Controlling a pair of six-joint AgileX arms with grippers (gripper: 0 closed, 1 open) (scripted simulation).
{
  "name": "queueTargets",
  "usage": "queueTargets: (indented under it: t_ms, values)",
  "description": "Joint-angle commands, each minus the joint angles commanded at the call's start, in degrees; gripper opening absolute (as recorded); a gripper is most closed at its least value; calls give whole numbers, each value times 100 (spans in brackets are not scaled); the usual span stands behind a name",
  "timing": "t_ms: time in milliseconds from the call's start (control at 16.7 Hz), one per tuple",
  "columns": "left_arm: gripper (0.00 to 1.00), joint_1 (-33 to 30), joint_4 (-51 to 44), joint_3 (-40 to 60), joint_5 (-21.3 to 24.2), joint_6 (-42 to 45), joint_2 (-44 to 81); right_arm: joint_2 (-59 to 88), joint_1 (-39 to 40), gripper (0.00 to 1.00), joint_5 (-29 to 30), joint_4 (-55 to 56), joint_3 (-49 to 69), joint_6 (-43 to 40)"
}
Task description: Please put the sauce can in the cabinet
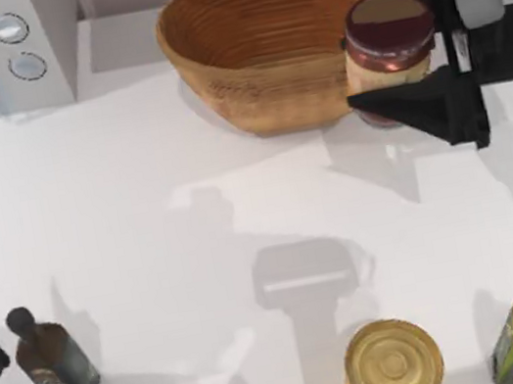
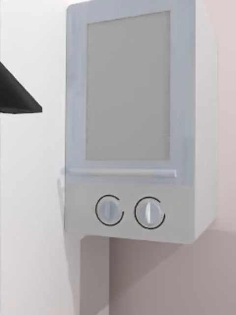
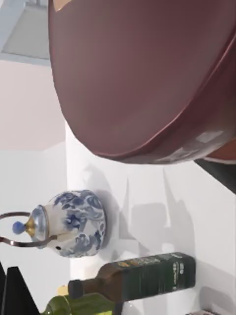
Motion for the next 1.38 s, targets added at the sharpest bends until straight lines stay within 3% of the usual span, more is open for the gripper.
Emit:
queueTargets:
  t_ms: [240, 960, 1200, 1380]
  values:
    - [100, 0, 0, 0, 0, 0, 0, -1788, -238, 0, 1218, -464, -879, 367]
    - [100, 0, 0, 0, 0, 0, 0, -8700, -952, 0, 5794, -2392, -4465, 1613]
    - [100, 0, 0, 0, 0, 0, 0, -9799, -1045, 0, 6697, -2758, -5178, 1784]
    - [100, 0, 0, 0, 0, 0, 0, -9986, -1061, 0, 6872, -2825, -5312, 1812]
